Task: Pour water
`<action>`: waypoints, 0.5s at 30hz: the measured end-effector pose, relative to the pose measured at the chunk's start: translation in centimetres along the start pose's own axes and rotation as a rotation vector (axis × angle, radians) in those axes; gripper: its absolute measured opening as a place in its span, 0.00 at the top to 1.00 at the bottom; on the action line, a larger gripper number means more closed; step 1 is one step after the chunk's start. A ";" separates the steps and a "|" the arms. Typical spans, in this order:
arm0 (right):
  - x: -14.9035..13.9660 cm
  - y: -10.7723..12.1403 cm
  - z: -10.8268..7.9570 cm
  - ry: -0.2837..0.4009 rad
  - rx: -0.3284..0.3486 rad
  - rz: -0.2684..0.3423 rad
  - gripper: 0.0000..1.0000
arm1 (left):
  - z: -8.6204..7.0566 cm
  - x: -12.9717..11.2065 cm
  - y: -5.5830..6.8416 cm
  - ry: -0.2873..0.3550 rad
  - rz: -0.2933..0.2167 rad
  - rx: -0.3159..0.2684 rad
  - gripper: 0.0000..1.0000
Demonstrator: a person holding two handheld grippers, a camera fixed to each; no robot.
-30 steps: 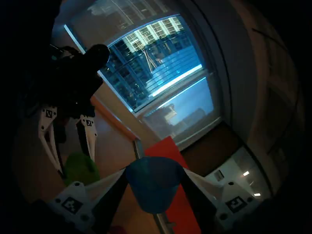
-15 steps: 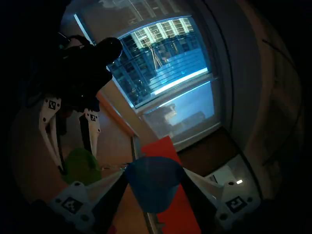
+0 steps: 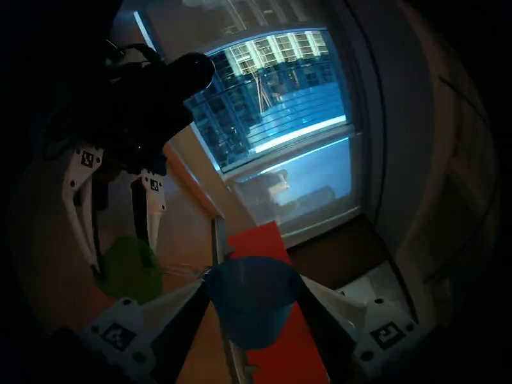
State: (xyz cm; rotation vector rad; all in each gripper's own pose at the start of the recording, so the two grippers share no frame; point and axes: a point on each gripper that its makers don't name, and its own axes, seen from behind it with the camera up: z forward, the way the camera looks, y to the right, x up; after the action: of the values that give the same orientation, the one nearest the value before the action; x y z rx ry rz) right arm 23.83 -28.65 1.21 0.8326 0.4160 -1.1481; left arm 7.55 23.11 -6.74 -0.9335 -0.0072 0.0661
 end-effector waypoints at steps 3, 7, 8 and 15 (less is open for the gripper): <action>-0.1 0.0 0.1 -0.002 -0.002 -0.011 0.09 | 0.1 0.0 -0.1 0.000 -0.001 0.000 0.15; -0.2 0.1 0.2 -0.002 -0.007 -0.025 0.09 | 0.3 -0.1 -0.1 -0.001 -0.001 0.000 0.15; -0.3 0.1 0.2 -0.002 -0.007 -0.029 0.09 | 0.3 -0.1 -0.1 -0.002 -0.001 -0.001 0.15; -0.4 0.4 0.2 -0.005 -0.016 -0.056 0.09 | 0.5 -0.1 -0.2 -0.004 0.000 -0.002 0.15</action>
State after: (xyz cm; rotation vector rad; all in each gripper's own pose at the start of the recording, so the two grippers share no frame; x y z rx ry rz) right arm 24.04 -28.46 1.77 0.8077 0.4463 -1.1974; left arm 7.42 23.37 -6.31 -0.9351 -0.0110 0.0678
